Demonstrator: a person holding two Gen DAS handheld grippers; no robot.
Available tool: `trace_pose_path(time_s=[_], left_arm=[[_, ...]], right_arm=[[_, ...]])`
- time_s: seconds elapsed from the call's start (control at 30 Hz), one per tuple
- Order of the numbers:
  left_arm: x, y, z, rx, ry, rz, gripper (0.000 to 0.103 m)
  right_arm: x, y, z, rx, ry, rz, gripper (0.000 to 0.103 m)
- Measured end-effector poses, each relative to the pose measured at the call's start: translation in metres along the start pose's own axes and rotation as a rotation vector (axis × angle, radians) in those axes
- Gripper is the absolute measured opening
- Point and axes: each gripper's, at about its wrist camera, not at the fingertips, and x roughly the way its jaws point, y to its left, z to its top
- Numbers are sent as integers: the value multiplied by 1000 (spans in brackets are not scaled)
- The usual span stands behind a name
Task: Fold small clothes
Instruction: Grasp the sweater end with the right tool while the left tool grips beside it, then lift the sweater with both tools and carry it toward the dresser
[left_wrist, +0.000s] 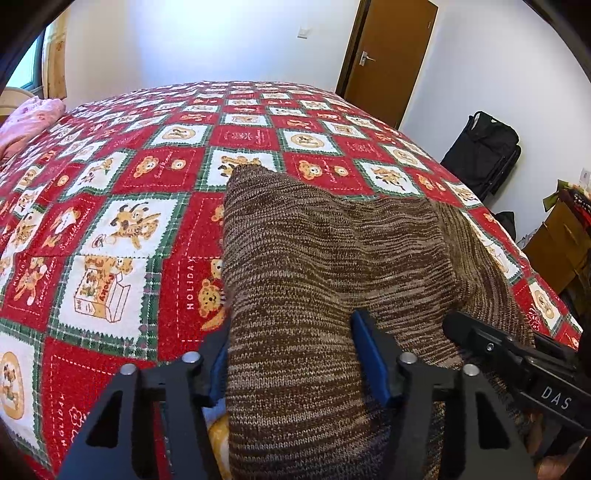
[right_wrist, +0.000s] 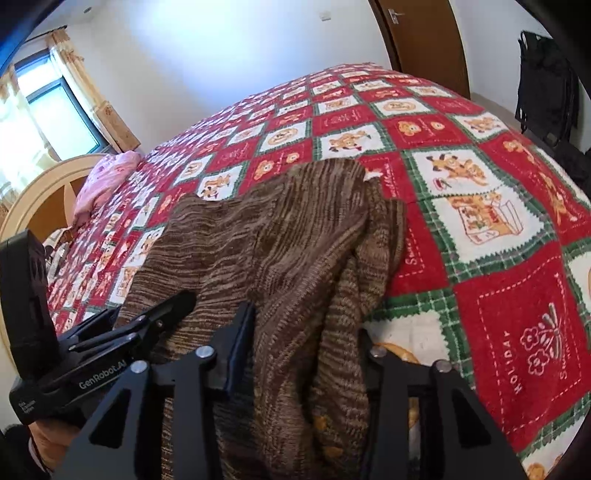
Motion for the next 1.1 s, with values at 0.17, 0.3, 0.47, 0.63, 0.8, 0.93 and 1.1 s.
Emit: trace_pose_path(time_s=[0.17,0.3,0.47,0.63,0.8,0.93,1.1], left_arm=[[-6,-9,-1,40,-35,25,32],[-6,-10,0,40,-37,36,30],[-9,-12,1,51,-35,47,30],[-24,-13,4,65,-47,47,28],[-51,-13,6,69,-79,37,28],[-78,-12,2,79,-108,31,28],[-114,-10,-7,75,-120,13,28]], right_arm=[[-3,11,-2,-47,-31,-42,34],[-4,19,-4,-91,-54,-92,32],[-6,24,-5,-116,-69,-124,29],[-17,38,-1,-147,-75,-157,26],[-40,59,1,-155,-108,-145,25],[-61,77,-6,-148,-136,-145,25],[-90,98,-20,-111,-166,-108,25]])
